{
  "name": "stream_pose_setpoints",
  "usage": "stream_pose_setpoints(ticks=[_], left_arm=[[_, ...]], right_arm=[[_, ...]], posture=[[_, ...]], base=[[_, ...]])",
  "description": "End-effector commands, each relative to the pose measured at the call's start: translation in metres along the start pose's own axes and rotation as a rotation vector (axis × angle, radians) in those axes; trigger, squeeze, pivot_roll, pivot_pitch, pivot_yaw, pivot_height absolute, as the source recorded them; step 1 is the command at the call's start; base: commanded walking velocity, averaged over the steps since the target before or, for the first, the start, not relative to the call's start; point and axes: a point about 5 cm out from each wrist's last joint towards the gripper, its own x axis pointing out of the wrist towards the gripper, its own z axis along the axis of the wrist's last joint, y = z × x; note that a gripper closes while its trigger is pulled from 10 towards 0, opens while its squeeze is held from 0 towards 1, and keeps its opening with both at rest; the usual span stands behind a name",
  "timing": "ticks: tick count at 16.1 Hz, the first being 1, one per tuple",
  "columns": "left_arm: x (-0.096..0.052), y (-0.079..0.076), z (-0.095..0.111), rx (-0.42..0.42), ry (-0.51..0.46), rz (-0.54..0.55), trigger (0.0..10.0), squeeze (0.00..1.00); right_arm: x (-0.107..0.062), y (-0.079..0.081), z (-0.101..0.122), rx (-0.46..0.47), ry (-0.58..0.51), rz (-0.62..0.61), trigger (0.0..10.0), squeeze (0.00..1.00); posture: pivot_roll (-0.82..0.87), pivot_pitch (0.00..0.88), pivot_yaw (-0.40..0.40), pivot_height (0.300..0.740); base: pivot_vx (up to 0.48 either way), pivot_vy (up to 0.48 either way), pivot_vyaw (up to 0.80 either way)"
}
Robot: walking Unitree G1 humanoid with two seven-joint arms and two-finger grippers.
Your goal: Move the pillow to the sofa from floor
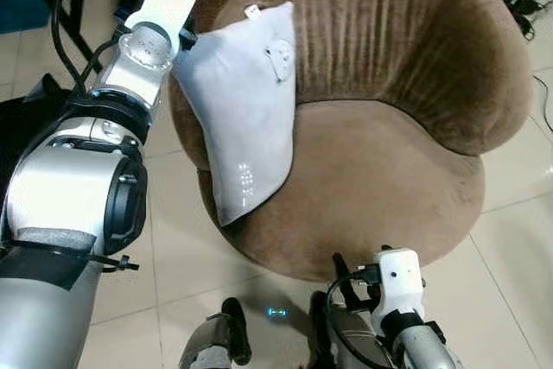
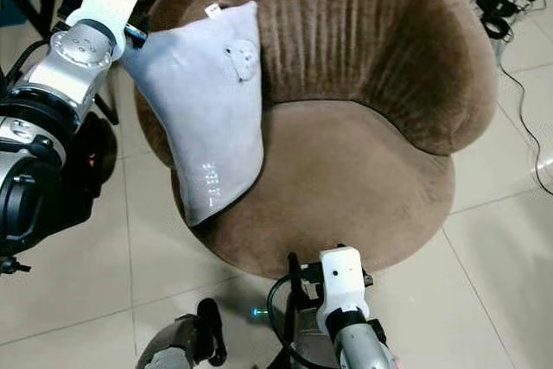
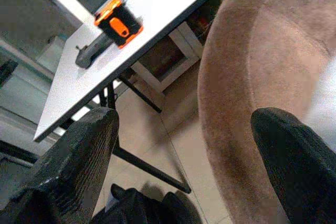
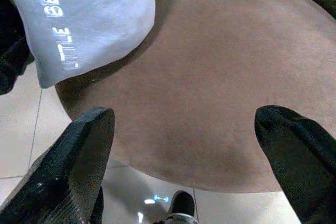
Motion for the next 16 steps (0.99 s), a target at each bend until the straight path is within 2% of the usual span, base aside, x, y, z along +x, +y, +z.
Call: stream_pose_setpoints(ticks=[1,2,5,7,10,11,12,13,15,16], left_arm=[[0.001,0.007,0.013,-0.036,-0.034,0.009,10.0,1.0],[0.001,0.007,0.02,-0.075,-0.055,-0.006,10.0,0.0],[0.001,0.006,0.017,-0.139,-0.068,-0.018,10.0,0.0],[-0.001,0.003,0.002,-0.202,-0.06,-0.035,10.0,0.0],[-0.005,-0.015,-0.023,-0.341,-0.022,-0.136,10.0,0.0],[-0.009,-0.037,-0.035,-0.373,0.0,-0.236,10.0,0.0],[-0.024,-0.085,-0.056,-0.427,0.043,-0.434,10.0,0.0],[-0.042,-0.125,-0.074,-0.488,0.081,-0.559,10.0,0.0],[-0.065,-0.158,-0.092,-0.559,0.086,-0.641,10.0,0.0],[-0.071,-0.165,-0.094,-0.591,0.07,-0.647,10.0,0.0]], right_arm=[[-0.002,0.001,-0.008,0.009,0.038,0.007,10.0,0.0],[0.0,0.0,-0.008,0.008,0.036,0.008,10.0,0.0],[0.005,-0.001,-0.007,0.008,0.031,0.007,10.0,0.0],[0.007,-0.002,-0.007,0.007,0.027,0.008,10.0,0.0],[0.013,-0.006,-0.007,-0.001,0.019,0.01,10.0,0.0],[0.016,-0.008,-0.006,-0.009,0.011,0.019,10.0,0.0],[0.025,-0.011,-0.002,-0.027,-0.004,0.03,10.0,0.0],[0.036,-0.017,0.003,-0.04,-0.017,0.029,10.0,0.0],[0.053,-0.027,0.018,-0.07,-0.053,0.028,10.0,0.0],[0.059,-0.032,0.022,-0.082,-0.062,0.028,10.0,0.0]], posture=[[-0.36,0.254,0.015,0.74],[-0.35,0.253,0.017,0.74],[-0.34,0.246,0.017,0.74],[-0.34,0.241,0.016,0.74],[-0.3,0.226,0.009,0.74],[-0.27,0.212,0.001,0.74],[-0.24,0.191,-0.009,0.74],[-0.22,0.173,-0.025,0.74],[-0.18,0.149,-0.047,0.74],[-0.14,0.141,-0.063,0.74]], base=[[0.0,0.0,0.0],[0.0,0.0,0.0],[0.0,0.0,0.0],[0.0,0.0,0.0],[0.0,0.0,0.0],[0.0,0.0,0.0],[0.0,0.0,0.0],[0.0,0.0,0.0],[0.0,0.0,0.0],[0.0,0.0,0.0]])
